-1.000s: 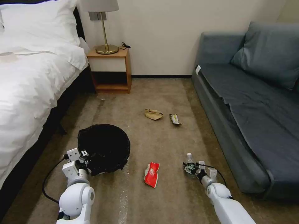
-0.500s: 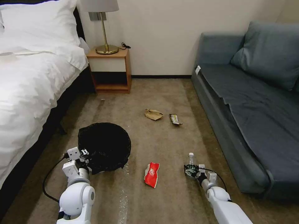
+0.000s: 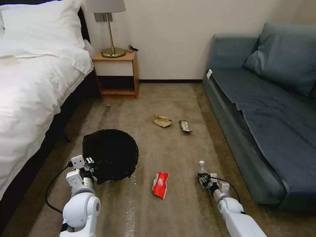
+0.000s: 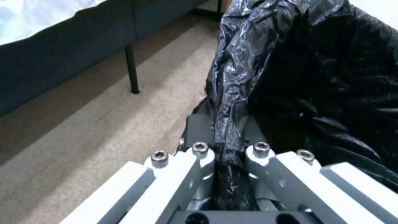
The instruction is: Pick up the trash bin, then pick up the garbage on the floor and place it into the trash bin.
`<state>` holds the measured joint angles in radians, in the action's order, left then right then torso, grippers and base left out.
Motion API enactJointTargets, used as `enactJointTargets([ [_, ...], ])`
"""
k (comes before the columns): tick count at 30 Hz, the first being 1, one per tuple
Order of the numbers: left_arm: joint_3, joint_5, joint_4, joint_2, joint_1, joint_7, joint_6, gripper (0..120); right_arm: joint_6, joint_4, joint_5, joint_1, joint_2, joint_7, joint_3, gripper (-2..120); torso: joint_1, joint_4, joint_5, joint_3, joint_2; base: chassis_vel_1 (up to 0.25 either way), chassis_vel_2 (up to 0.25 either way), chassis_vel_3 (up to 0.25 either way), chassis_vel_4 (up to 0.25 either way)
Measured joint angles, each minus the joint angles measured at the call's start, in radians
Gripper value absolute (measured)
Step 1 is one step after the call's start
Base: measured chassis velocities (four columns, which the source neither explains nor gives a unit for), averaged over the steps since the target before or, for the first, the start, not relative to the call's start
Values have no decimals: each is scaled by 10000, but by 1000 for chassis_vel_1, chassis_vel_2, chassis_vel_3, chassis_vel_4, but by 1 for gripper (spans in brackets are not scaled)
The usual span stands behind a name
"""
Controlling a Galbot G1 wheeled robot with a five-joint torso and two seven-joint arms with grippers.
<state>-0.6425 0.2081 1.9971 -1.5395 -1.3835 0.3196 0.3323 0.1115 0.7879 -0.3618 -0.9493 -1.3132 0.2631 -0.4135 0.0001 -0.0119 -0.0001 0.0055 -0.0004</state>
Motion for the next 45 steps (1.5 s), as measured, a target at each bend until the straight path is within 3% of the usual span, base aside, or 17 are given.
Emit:
enactJointTargets([
  [6,53,-1,-34,-3,20,9,2,3,303,358,-75,-147,35,-174,-37,23,1,-3,4,4,0,0,0,0,0],
  [10,117,0,-202,6,70,11,1,3,650,1900,-106,-427,229,-404,-7,23,1,-3,-3,3,0,0,0,0,0],
  [13,277,-83,-431,-5,143,7,-67,3,753,3923,57,-711,395,-793,350,23,1,-3,-4,2,0,0,0,0,0],
  [14,277,-83,-431,-5,143,7,-67,3,753,3923,57,-711,395,-793,350,23,1,-3,-4,2,0,0,0,0,0],
  [17,431,-145,-545,-33,212,-3,-95,3,836,5620,134,-880,495,-1288,1240,23,1,-3,1,2,-1,0,0,0,0],
  [21,537,-157,-579,-57,306,-10,-93,3,942,6544,226,-863,511,-1789,2184,23,0,0,-5,1,0,0,0,0,0],
  [25,721,-174,-626,-106,462,-15,-35,3,791,7866,120,-511,437,-2816,4163,23,0,0,-2,1,0,0,0,0,0],
  [30,862,-206,-647,-171,480,-20,-27,3,752,8093,105,165,241,-3336,5960,23,0,-1,-2,2,0,0,0,0,0],
  [35,932,-314,-641,-279,465,-24,-26,3,827,7745,55,624,-11,-3490,6802,23,1,-1,-2,2,-1,0,0,0,0],
  [45,1059,-511,-566,-435,387,-38,-29,3,1263,6762,598,820,-520,-3309,7419,23,0,-2,-1,1,0,0,0,0,0],
])
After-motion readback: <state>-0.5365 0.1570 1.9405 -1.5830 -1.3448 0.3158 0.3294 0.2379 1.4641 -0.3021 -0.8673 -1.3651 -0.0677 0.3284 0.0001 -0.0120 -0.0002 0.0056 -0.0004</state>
